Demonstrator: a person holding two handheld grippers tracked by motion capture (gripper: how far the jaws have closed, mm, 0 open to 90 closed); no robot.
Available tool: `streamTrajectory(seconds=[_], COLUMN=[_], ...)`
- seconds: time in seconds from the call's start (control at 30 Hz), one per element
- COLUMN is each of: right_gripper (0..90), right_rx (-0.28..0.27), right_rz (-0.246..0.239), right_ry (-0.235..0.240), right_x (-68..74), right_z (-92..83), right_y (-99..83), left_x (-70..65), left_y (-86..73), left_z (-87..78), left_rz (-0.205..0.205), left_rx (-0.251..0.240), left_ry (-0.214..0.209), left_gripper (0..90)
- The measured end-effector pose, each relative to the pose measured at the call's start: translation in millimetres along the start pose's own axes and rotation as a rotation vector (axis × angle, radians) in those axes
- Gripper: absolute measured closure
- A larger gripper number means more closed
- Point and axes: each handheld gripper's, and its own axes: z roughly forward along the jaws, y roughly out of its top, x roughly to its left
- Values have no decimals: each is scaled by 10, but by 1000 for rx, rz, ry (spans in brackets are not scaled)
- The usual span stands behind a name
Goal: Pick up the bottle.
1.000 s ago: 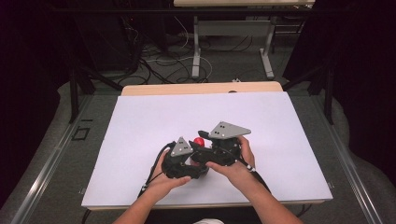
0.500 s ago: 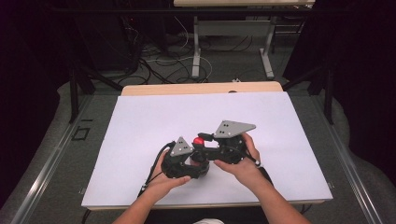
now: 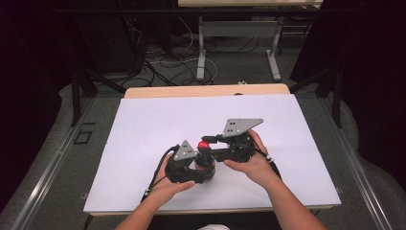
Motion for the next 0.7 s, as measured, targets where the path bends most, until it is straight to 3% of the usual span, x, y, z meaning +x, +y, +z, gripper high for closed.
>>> streamTrajectory(seconds=[0.13,0.23,0.43,0.5,0.57,0.7], right_gripper=[607,536,437,438,438,500], right_rx=[1,2,-2,-8,-4,12], right_rz=[9,2,14,36,25,30], right_ry=[-9,-37,-149,-196,-252,-301], right_x=[13,56,200,248,279,292], right_z=[5,-7,16,72,147,233], right_y=[-5,-5,30,29,26,19], left_x=[-5,2,-1,-1,-8,-6], left_y=[-4,-3,-10,-9,-9,-9], left_z=[4,7,9,7,12,2], left_rz=[1,4,-2,-5,-2,-3], left_rx=[7,10,7,16,11,13], left_ry=[9,16,26,17,18,15], left_gripper=[301,301,301,301,301,301])
